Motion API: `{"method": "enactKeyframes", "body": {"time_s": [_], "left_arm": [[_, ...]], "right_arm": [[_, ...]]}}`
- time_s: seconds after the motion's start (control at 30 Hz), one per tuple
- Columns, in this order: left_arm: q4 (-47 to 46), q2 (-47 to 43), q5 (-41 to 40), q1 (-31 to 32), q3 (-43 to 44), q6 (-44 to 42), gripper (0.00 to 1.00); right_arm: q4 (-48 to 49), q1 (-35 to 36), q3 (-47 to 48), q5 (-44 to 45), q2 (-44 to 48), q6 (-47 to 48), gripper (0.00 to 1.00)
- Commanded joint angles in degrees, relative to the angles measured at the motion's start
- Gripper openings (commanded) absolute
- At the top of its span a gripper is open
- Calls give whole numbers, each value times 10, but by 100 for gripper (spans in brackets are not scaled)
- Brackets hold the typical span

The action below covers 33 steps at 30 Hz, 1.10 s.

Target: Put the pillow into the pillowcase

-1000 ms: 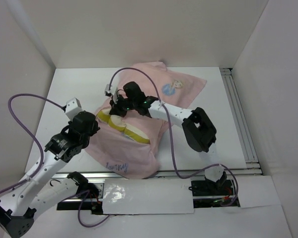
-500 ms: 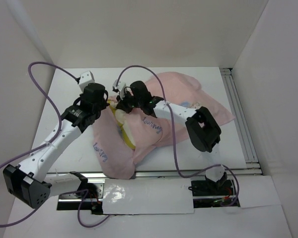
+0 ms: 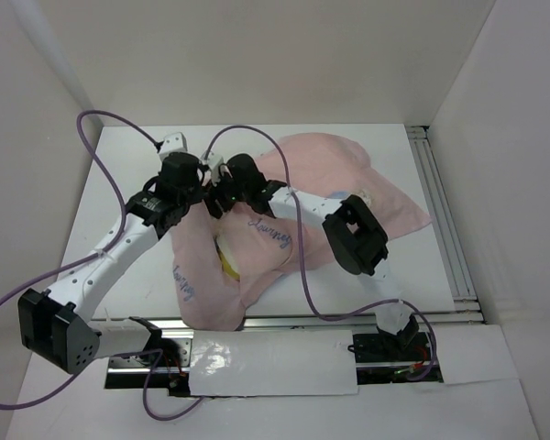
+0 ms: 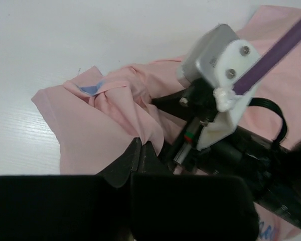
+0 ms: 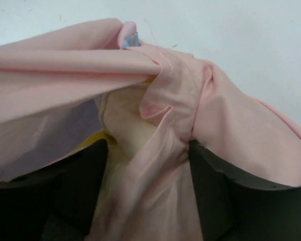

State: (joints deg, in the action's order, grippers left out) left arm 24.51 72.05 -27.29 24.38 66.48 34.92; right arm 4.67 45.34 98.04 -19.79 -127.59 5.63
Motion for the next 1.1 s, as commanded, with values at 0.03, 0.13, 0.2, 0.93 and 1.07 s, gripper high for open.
{"method": "enactKeyframes", "body": {"time_s": [0.03, 0.13, 0.2, 0.93, 1.07], "left_arm": [[-61, -19, -13, -5, -11, 41, 0], [-42, -45, -19, -10, -23, 58, 0], [-6, -50, -34, -16, -23, 80, 0], [71, -64, 4, -21, 14, 91, 0], [66, -69, 4, -21, -13, 102, 0]], "right_arm": [[-120, -11, 10, 35, 79, 15, 79], [-154, -17, -34, 39, 145, 15, 100], [-161, -22, -70, 39, 184, 8, 100], [-212, 86, -237, -54, 290, -17, 100], [-224, 100, -219, 67, 291, -105, 100]]}}
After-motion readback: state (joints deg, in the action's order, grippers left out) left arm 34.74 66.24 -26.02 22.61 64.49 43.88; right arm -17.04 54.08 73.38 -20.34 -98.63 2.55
